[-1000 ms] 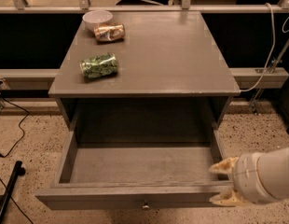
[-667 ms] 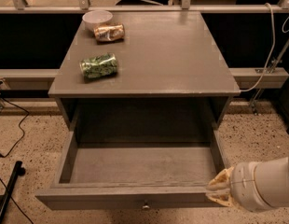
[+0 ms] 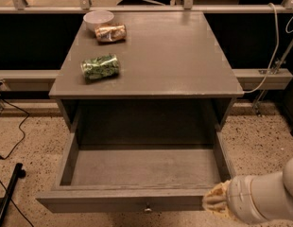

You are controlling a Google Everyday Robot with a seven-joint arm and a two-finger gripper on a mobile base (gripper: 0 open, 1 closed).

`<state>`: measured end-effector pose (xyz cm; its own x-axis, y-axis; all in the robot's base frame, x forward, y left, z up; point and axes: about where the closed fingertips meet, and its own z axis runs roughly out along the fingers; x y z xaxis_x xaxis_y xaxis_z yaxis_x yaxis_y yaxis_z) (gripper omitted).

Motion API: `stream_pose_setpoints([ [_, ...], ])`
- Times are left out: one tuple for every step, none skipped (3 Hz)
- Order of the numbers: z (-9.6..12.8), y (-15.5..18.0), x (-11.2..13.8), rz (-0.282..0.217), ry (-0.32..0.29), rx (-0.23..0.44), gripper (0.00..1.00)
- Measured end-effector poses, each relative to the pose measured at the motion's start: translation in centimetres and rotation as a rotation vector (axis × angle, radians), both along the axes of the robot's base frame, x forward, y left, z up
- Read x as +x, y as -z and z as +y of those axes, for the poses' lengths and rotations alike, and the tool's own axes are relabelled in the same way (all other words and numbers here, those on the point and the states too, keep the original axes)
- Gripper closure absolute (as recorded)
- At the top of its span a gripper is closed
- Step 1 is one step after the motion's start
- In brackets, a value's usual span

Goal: Close top drawer

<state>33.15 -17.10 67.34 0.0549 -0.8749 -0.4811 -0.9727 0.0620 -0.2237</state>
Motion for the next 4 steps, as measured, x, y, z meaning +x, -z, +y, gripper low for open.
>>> stream_pose_setpoints([
  [0.1,0.5,-1.0,0.013,-0.006,0.007,1.00],
  [0.3,1.7,-1.4,0.025,-0.009,-0.020,1.00],
  [0.8,2.9,-1.0,0.017,-0.009,-0.058,1.00],
  [1.6,3.9,0.4,-0.030,0.005,-0.078,1.00],
])
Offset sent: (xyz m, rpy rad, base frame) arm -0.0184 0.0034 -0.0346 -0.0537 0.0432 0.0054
